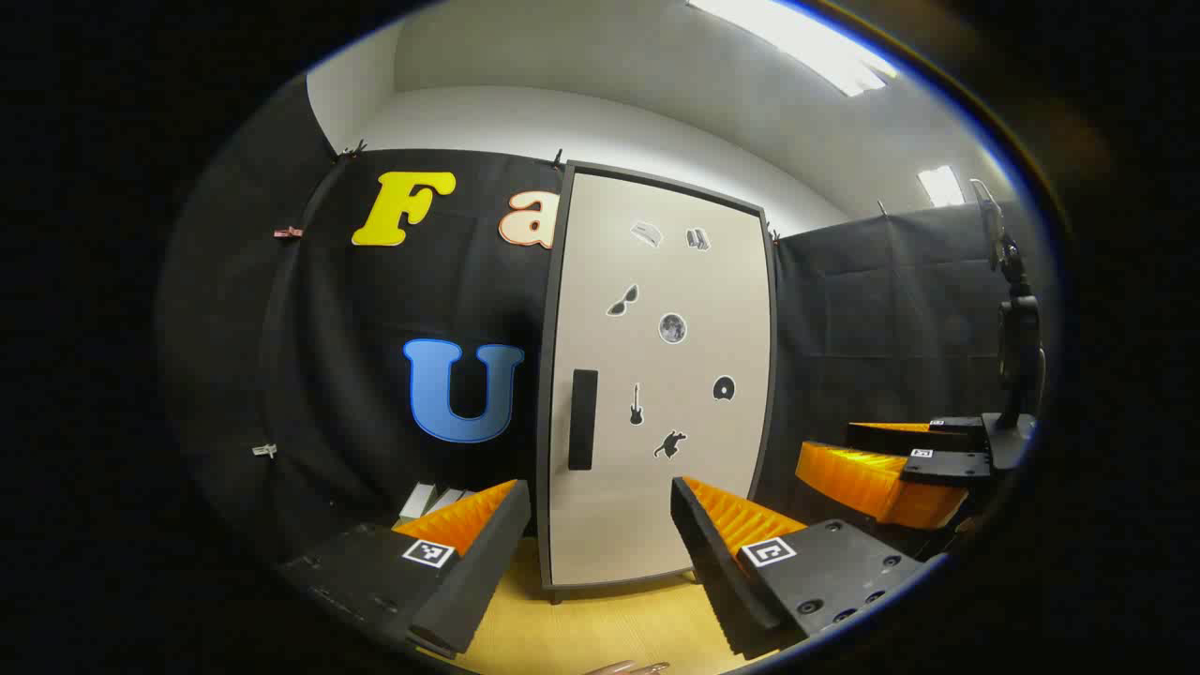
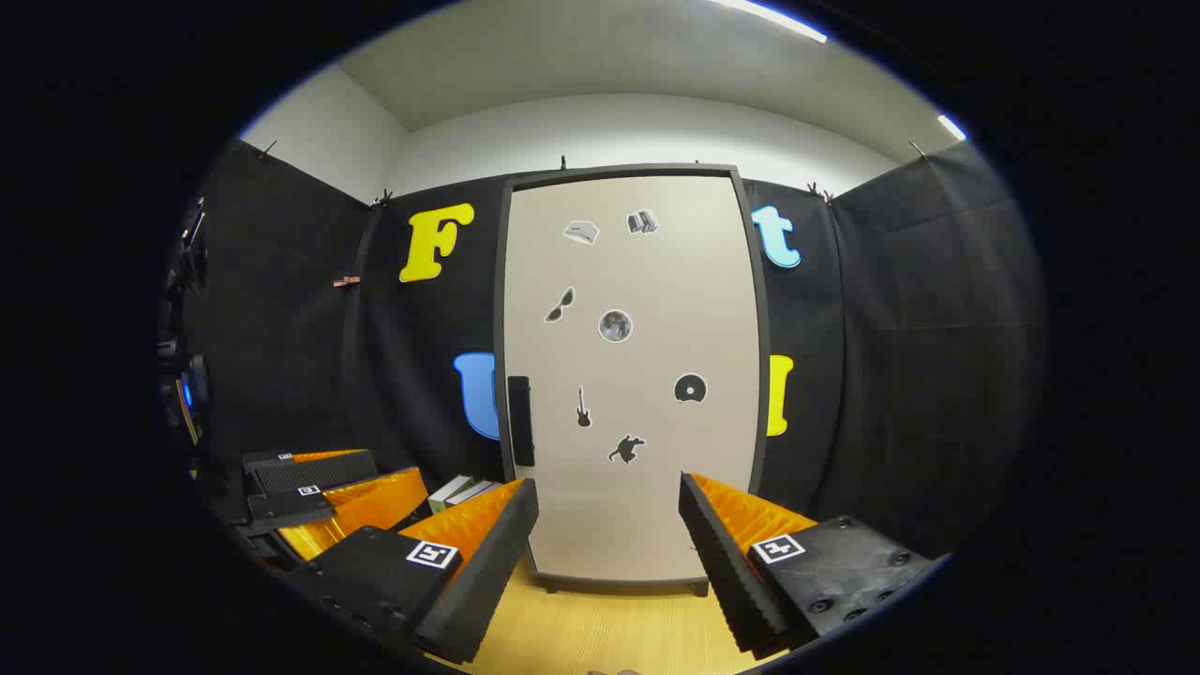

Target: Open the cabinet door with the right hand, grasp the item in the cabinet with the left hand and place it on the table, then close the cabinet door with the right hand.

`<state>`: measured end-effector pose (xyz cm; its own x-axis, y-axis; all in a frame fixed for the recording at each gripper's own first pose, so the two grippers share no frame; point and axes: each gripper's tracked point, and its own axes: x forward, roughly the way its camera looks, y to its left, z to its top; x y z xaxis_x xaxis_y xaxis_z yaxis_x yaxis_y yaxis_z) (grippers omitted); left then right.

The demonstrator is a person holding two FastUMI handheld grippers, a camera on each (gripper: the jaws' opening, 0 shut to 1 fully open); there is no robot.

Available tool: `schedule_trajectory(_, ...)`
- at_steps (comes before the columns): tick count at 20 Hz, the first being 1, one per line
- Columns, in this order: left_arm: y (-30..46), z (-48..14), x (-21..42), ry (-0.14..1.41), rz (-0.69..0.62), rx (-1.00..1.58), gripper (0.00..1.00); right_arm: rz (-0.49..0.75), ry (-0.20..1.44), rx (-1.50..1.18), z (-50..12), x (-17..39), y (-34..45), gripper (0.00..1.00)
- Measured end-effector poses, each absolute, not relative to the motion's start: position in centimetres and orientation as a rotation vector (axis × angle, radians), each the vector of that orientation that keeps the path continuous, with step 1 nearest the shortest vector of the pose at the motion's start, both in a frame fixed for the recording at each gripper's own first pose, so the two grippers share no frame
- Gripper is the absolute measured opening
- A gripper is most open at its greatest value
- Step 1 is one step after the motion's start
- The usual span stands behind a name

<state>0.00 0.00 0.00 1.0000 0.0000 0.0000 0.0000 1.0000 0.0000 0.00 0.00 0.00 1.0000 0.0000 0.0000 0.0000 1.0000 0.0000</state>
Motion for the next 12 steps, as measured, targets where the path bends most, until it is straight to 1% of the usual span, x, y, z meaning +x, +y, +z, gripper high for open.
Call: schedule_trajectory(12, -0.05, 0.89, 0.36, -0.03, -0.003, 0.059, 0.95, 0.01, -0.014, 0.029, 0.47, 0.61, 0.32, 0.98)
